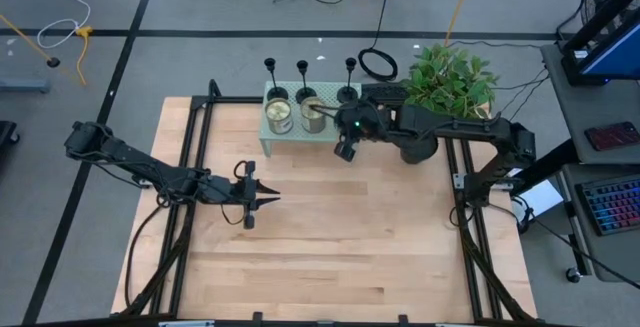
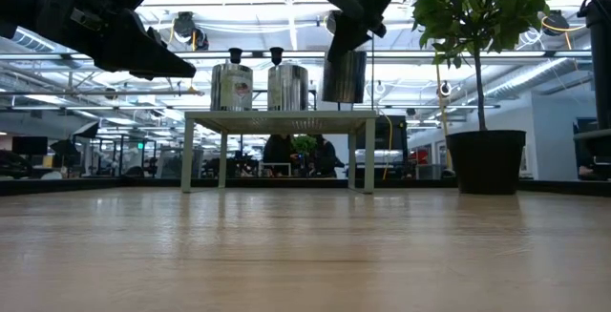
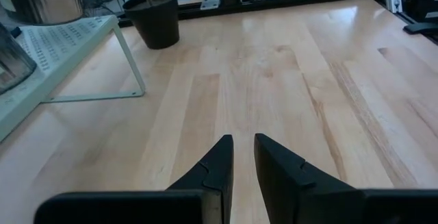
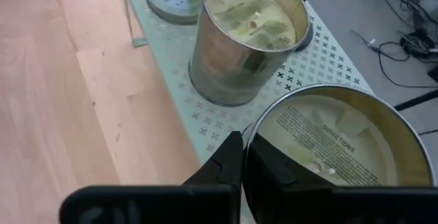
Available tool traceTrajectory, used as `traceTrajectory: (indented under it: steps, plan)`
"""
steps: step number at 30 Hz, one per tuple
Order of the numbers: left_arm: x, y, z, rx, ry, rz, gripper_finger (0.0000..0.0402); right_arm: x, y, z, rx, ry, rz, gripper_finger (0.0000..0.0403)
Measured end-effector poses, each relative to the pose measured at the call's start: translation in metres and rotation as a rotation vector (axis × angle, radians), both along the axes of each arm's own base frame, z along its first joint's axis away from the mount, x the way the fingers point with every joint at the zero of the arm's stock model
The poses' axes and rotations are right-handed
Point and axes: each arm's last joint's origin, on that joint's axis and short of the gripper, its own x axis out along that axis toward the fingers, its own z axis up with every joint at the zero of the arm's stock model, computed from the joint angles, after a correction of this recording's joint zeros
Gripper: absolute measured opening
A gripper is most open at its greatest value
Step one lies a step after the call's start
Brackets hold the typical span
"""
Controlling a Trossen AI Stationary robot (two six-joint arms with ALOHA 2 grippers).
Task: Pick & Place candle stick holders
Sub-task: Put the scented candle on the shelf
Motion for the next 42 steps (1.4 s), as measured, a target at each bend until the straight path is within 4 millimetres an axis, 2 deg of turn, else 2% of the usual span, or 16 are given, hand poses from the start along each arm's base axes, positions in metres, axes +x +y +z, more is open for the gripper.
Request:
traceTrajectory:
  steps: [9, 19, 29, 42]
  plan:
    - [0.0, 0.0, 0.0, -0.022, -0.001, 0.008, 0.0067, -0.003, -0.013, -0.001, 0.085, -0.027, -0.017, 0.0003]
    - [0.0, 0.0, 0.0, -0.024, -0.004, 0.008, 0.0067, -0.005, -0.026, -0.01, 0.097, 0.033, -0.063, 0.0004]
    - [0.0, 0.0, 0.001, -0.025, -0.009, 0.008, 0.0067, -0.003, -0.029, -0.008, 0.169, -0.025, -0.012, 0.0034]
    - [0.0, 0.0, 0.001, -0.029, -0.009, 0.009, 0.0067, -0.006, -0.036, -0.009, 0.146, -0.005, -0.008, 0.0088]
